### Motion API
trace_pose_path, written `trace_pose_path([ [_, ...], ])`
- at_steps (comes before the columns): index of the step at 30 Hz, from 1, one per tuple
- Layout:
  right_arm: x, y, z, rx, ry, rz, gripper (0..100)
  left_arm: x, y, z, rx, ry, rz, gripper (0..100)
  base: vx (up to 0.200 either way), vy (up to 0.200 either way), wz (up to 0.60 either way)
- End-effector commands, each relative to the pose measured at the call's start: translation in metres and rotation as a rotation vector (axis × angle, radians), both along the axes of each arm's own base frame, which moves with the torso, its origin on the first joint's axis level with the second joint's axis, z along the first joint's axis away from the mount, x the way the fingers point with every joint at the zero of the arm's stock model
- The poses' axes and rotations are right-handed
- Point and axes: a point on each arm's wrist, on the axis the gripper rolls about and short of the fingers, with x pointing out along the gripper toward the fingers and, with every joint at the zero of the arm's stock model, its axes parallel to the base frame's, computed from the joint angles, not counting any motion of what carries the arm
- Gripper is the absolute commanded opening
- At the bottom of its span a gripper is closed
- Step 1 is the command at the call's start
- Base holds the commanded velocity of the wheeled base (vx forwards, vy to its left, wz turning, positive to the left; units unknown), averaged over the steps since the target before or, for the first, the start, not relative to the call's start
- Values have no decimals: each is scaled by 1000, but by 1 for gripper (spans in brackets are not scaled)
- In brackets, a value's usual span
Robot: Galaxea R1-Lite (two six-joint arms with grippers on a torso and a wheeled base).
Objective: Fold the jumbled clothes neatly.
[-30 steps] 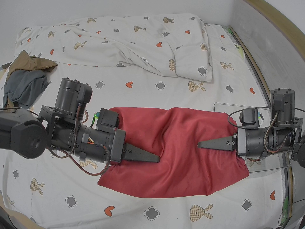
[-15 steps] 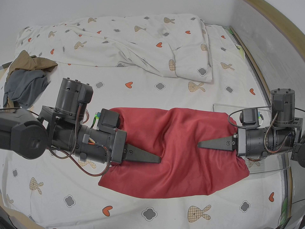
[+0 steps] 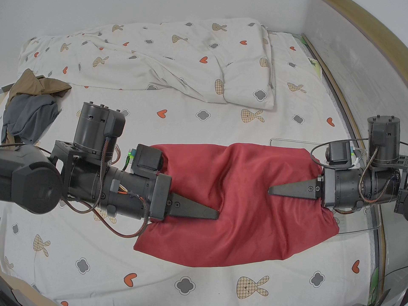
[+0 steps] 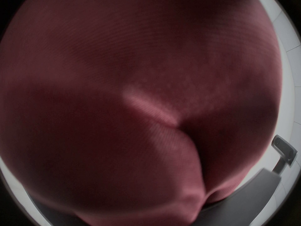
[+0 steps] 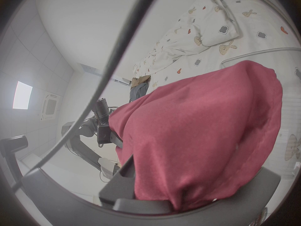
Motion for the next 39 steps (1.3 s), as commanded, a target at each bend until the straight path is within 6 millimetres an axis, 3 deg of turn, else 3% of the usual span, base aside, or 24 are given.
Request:
trace_pose_path([
  [1,-1,-6,4,7,-13,-20,0,-3,-6,6,-11,-17,-19,0,0,0,0],
  [9,0,-22,9,15,-33,-80,0,-4,-32,17,-22,-32,-91,0,0,0,0],
  [17,-8,-51,26,38,-90,-186,0,6,-57,25,-39,-54,-134,0,0,0,0],
  [25,-20,-74,33,43,-116,-276,0,16,-85,17,-38,-50,-177,0,0,0,0],
  [29,-27,-88,28,34,-103,-342,0,27,-104,11,-41,-52,-195,0,0,0,0],
  [33,-29,-92,26,31,-100,-360,0,30,-108,9,-42,-54,-197,0,0,0,0],
  [34,-34,-102,20,26,-91,-412,0,38,-120,6,-37,-47,-206,0,0,0,0],
  [39,-38,-117,13,15,-76,-491,0,43,-138,-1,-33,-44,-228,0,0,0,0],
])
